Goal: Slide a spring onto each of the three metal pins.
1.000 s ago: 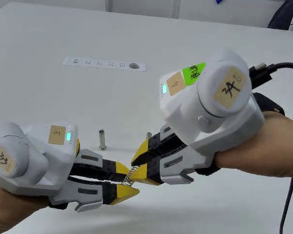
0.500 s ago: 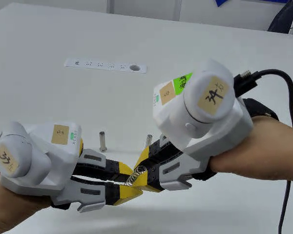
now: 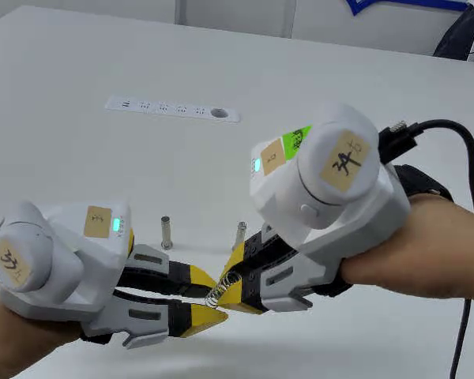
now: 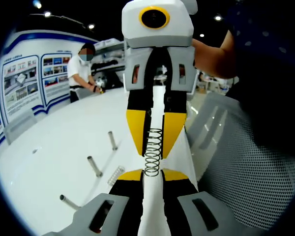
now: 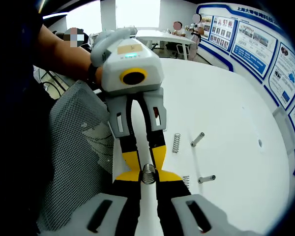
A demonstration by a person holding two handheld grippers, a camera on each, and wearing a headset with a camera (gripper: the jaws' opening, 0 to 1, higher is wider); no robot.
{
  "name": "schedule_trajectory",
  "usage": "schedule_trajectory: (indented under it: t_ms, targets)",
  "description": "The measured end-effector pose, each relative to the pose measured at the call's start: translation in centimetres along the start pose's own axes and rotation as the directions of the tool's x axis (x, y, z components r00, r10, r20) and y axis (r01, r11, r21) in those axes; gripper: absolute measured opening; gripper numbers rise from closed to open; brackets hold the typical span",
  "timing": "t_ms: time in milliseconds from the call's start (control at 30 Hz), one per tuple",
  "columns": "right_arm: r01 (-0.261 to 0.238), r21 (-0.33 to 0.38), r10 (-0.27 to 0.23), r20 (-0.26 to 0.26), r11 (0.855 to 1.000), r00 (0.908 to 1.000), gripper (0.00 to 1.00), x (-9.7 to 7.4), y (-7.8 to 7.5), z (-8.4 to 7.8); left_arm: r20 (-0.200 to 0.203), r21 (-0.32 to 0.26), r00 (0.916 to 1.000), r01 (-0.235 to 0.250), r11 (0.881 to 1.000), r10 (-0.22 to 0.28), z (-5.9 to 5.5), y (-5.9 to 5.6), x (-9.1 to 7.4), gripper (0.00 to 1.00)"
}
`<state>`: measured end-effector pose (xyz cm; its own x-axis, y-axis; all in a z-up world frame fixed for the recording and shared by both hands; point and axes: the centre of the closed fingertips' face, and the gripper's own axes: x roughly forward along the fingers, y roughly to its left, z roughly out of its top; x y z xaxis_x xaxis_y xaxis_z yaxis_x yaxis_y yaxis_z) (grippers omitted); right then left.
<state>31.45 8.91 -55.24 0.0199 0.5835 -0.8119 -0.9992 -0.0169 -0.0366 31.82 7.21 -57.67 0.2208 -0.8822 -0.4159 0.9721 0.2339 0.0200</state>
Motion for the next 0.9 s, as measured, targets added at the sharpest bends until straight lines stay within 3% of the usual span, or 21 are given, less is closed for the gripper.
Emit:
schedule_trajectory:
  t_ms: [467,900]
  targets:
    - [0.090,0.074,-0.088,-0.018,0.993,0.9959,0.12,-2.9,-3.0,-2.4,-0.007,-0.093,0.9935,-0.114,0.989,0.114,-1.9,1.7,-3.3,0.30]
    - [0.200,0.152,-0.192,-0.064,0.968,0.9792,0.12,-6.4,-6.8,-5.3,0.002,-0.195,0.9681,-0.245,0.950,0.250,-3.6,3.3,-6.4,0.43]
